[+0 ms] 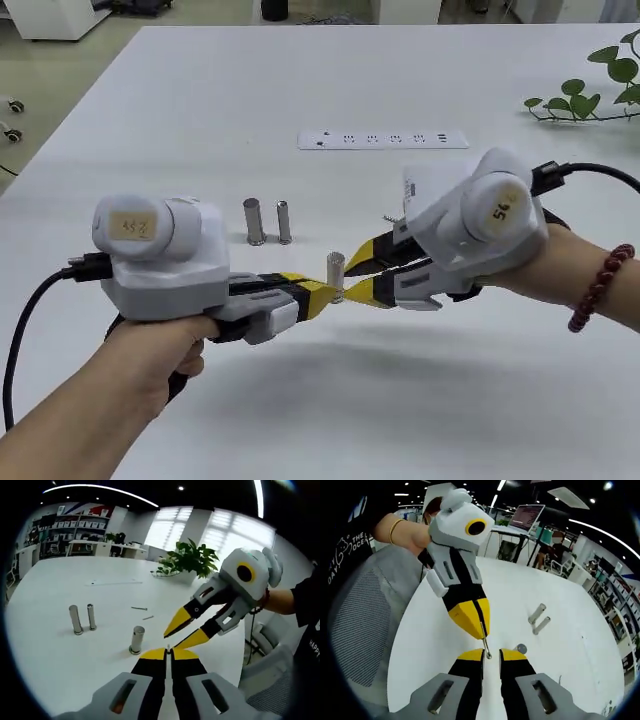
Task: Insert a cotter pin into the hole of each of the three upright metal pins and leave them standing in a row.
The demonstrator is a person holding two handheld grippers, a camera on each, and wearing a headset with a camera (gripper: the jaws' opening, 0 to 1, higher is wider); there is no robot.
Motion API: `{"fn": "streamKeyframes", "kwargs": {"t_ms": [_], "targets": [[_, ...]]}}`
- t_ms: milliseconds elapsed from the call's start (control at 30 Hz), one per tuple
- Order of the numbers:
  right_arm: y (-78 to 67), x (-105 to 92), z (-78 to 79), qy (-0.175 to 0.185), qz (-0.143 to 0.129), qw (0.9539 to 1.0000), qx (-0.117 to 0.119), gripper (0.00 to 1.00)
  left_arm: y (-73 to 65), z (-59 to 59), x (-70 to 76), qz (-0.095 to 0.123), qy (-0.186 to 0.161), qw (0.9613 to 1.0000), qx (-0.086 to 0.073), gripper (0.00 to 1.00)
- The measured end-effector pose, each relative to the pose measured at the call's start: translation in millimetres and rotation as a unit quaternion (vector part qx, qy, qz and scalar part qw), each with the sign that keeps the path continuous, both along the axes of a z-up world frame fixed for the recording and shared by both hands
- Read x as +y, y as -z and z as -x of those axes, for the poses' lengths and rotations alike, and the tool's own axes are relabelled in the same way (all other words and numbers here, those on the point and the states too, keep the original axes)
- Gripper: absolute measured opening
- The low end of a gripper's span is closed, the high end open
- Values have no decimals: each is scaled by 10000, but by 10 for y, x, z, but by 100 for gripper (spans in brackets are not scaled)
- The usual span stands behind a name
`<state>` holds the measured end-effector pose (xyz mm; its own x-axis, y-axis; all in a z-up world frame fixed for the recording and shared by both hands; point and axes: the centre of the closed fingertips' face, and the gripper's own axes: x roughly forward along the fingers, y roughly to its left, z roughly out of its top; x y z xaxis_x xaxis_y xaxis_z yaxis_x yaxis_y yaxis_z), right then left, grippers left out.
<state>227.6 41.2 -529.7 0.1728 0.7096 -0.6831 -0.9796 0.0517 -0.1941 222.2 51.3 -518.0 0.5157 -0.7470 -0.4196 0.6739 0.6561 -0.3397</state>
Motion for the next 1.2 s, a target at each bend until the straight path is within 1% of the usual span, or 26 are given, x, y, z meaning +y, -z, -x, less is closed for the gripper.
{"fn": "streamKeyframes", "kwargs": {"t_ms": [67,100,167,200,233,300,333,367,433,500,533,567,667,767,833,867,967,1033,1133,1200], "targets": [[28,-24,13,107,-44,9997,206,8,25,0,25,-119,18,9999,-120,0],[33,-27,25,169,-107,9993,318,8,31,9,30,-99,28,9998,-144,0],[36,-30,41,222,-202,9985,456,8,39,12,39,-74,50,9998,-192,0],[43,-32,61,298,-284,9972,632,8,47,15,46,-82,74,9997,-237,0],[54,-45,18,313,-320,9965,711,8,51,18,50,-93,91,9996,-263,0],[69,-53,52,376,-402,9938,970,8,59,28,54,-116,157,9992,-335,0],[71,-56,65,377,-434,9929,1043,8,56,35,54,-136,197,9989,-403,0],[70,-50,96,400,-513,9908,1190,8,52,38,54,-133,219,9987,-432,0],[77,-53,124,438,-579,9879,1369,9,31,42,50,-123,284,9980,-545,0],[83,-58,141,518,-667,9844,1541,9,2,51,37,-74,343,9975,-608,0],[83,-60,154,537,-719,9824,1640,9,-11,55,30,-84,401,9969,-678,0],[81,-59,161,552,-753,9813,1684,9,-16,58,28,-88,423,9966,-703,0],[79,-74,168,602,-838,9783,1796,9,-54,83,6,-8,538,9955,-785,0],[50,-70,195,617,-987,9740,1941,9,-86,138,-36,120,722,9942,-791,0],[18,-50,247,545,-1090,9712,2047,8,-101,154,-47,159,758,9936,-817,0],[11,-46,261,526,-1109,9708,2061,8,-108,168,-58,194,790,9934,-814,0],[2,-30,314,415,-1097,9716,2057,4,-121,196,-81,292,847,9928,-795,0],[7,-31,328,368,-1051,9735,1997,2,-116,218,-93,301,908,9923,-784,0],[9,-34,362,294,-989,9746,1988,1,-111,241,-97,318,949,9921,-763,0],[7,-35,374,230,-957,9759,1946,1,-100,256,-91,285,981,9919,-756,0]]}}
